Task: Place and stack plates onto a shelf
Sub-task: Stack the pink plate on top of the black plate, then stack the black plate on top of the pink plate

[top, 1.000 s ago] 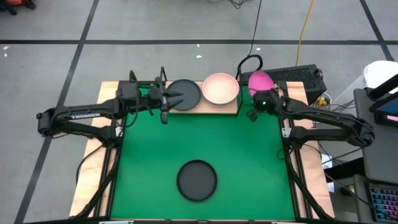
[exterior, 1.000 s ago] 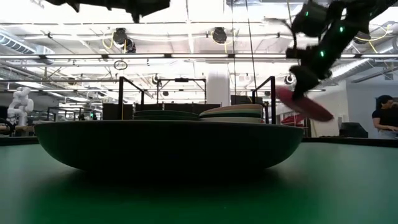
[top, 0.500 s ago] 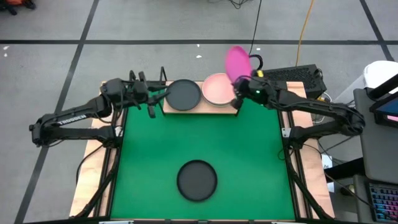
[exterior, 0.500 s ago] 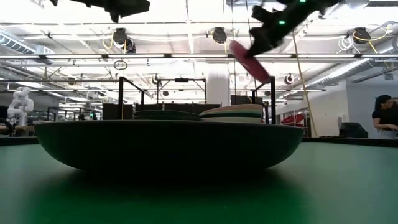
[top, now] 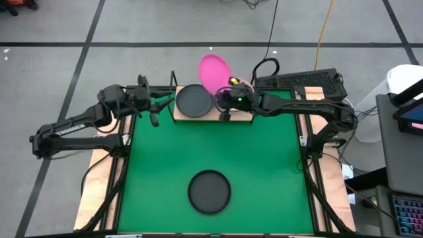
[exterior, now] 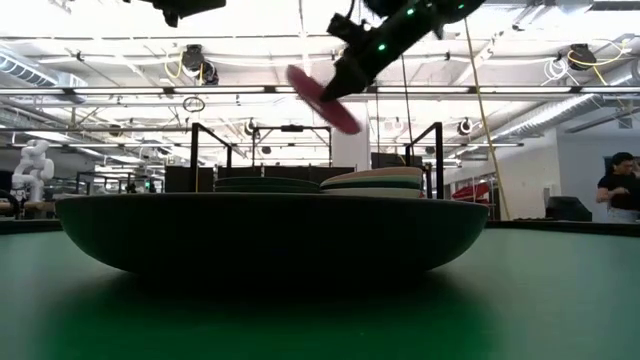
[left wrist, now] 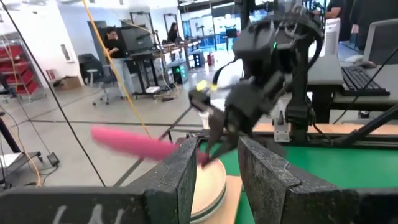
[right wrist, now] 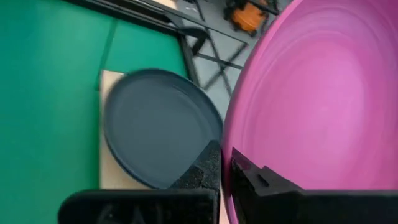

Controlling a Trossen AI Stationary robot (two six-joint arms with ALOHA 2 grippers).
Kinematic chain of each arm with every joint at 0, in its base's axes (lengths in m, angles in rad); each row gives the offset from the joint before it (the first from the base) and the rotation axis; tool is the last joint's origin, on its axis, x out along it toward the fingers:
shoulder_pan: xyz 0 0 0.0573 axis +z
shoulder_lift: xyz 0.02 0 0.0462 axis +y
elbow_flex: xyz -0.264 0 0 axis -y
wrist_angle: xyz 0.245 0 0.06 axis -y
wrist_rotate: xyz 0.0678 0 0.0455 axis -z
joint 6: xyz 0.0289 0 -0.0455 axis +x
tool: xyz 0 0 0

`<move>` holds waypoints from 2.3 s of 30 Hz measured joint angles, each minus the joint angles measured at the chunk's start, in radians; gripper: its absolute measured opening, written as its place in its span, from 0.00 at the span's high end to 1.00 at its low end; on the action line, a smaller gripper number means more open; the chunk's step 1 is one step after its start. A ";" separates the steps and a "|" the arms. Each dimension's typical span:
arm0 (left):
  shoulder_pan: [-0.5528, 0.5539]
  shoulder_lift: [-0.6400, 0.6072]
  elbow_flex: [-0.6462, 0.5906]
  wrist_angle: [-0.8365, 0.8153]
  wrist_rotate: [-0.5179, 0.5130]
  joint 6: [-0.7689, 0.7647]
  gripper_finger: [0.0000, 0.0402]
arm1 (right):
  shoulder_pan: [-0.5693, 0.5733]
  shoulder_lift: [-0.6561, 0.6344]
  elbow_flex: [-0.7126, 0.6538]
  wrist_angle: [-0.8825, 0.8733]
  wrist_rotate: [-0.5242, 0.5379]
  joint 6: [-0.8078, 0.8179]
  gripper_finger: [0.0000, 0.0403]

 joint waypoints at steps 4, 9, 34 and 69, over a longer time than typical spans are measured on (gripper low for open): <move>0.001 -0.024 -0.029 0.011 -0.004 0.000 0.69 | 0.000 0.080 0.027 0.077 -0.096 0.005 1.00; 0.009 -0.064 -0.119 0.107 -0.022 -0.020 0.69 | 0.000 0.173 0.064 0.162 -0.187 0.004 1.00; 0.008 -0.118 -0.186 0.163 -0.034 -0.094 0.69 | 0.001 0.370 0.093 0.226 -0.231 0.026 0.92; -0.255 0.075 -0.186 -0.006 -0.021 -0.113 0.69 | 0.118 -0.114 -0.202 0.004 -0.134 0.115 0.59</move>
